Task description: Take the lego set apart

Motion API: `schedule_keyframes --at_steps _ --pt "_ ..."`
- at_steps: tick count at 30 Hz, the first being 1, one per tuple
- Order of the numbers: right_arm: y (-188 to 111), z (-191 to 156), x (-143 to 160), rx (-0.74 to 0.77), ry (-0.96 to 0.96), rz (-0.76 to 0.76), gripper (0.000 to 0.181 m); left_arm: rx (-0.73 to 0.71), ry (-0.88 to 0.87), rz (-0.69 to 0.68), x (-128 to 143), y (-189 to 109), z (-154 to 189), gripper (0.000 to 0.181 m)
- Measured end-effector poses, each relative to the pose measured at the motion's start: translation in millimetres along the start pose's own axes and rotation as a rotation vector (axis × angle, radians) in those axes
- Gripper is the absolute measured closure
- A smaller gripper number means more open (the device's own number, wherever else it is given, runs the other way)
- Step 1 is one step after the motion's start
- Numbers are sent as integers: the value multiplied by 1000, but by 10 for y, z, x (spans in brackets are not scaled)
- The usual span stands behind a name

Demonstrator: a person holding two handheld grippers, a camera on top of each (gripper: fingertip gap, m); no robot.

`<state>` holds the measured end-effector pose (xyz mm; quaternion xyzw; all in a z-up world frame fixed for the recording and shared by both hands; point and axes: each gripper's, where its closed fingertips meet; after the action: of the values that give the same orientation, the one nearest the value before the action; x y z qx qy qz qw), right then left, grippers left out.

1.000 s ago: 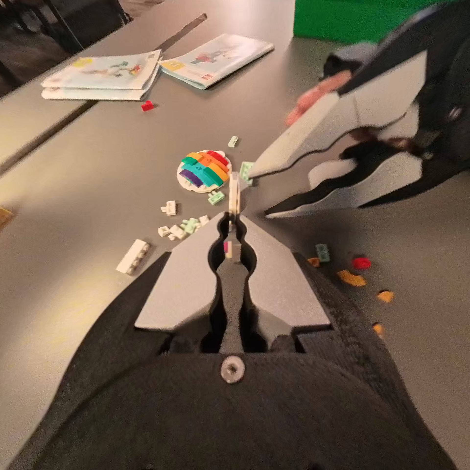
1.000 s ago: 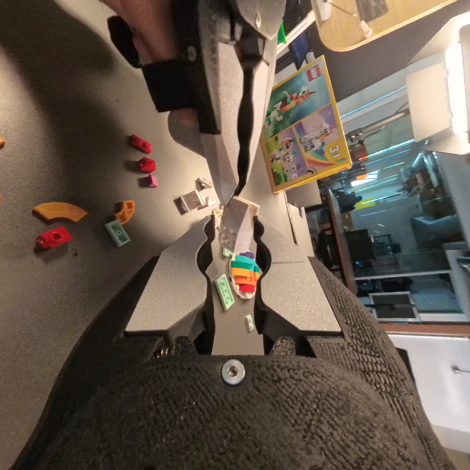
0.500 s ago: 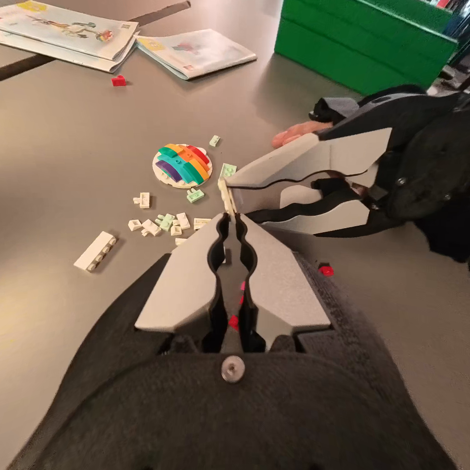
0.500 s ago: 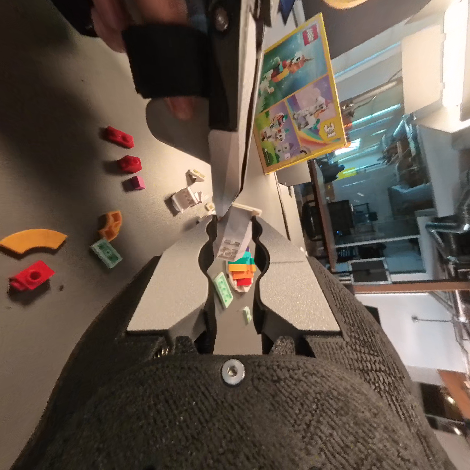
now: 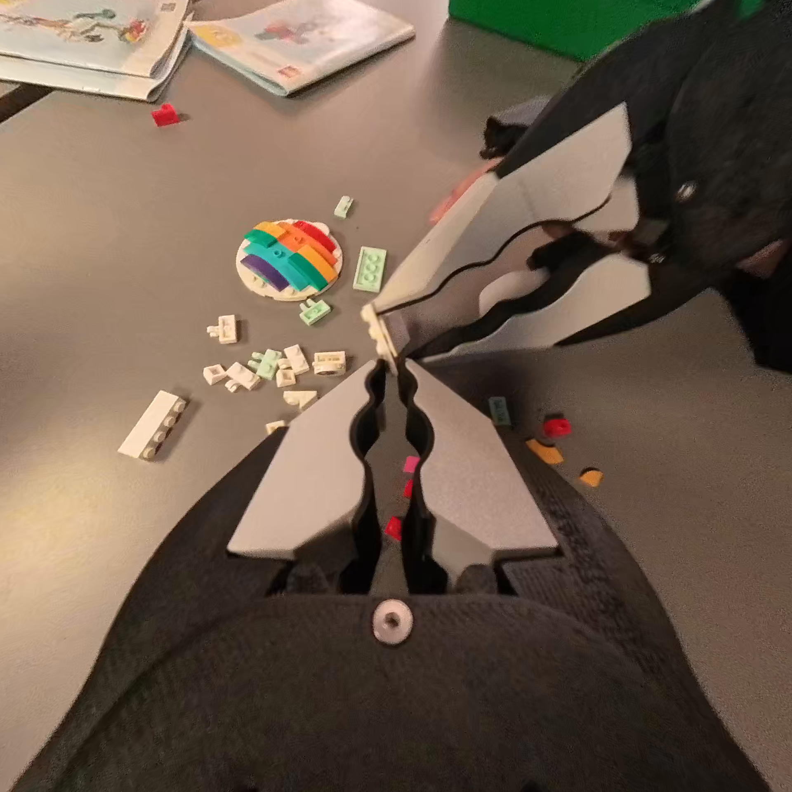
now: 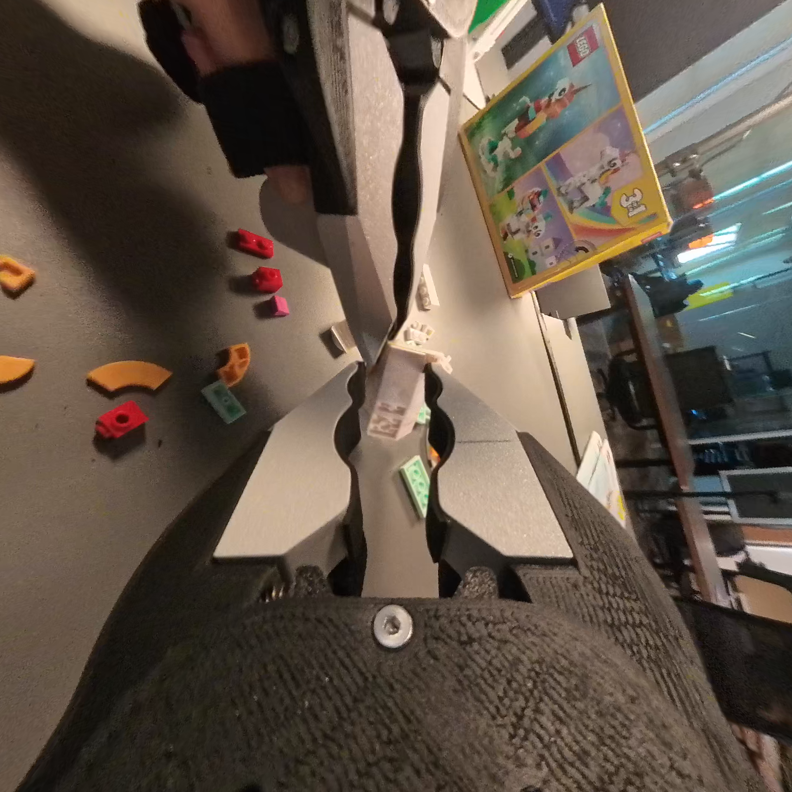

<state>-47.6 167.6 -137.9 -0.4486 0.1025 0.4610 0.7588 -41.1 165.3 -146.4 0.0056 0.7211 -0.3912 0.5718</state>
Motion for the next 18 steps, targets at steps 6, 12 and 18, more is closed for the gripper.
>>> schedule_keyframes --at_steps 6,12,18 --pt "-50 32 -32 1 43 63 160 92 -117 34 -75 -46 42 176" --pt "-14 24 -26 20 77 17 160 99 -117 15 -35 -48 13 176" --pt "-17 -14 -18 -75 188 101 160 124 -106 4 -14 -52 43 176"
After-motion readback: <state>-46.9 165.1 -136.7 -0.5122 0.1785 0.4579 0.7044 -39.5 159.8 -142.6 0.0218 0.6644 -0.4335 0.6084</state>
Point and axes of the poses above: each gripper's, where its closed fingertips meet, y out along the fingers, x out of its underside, z = x × y across the jaws, and after that the axes turned 13 degrees about -x, right-handed
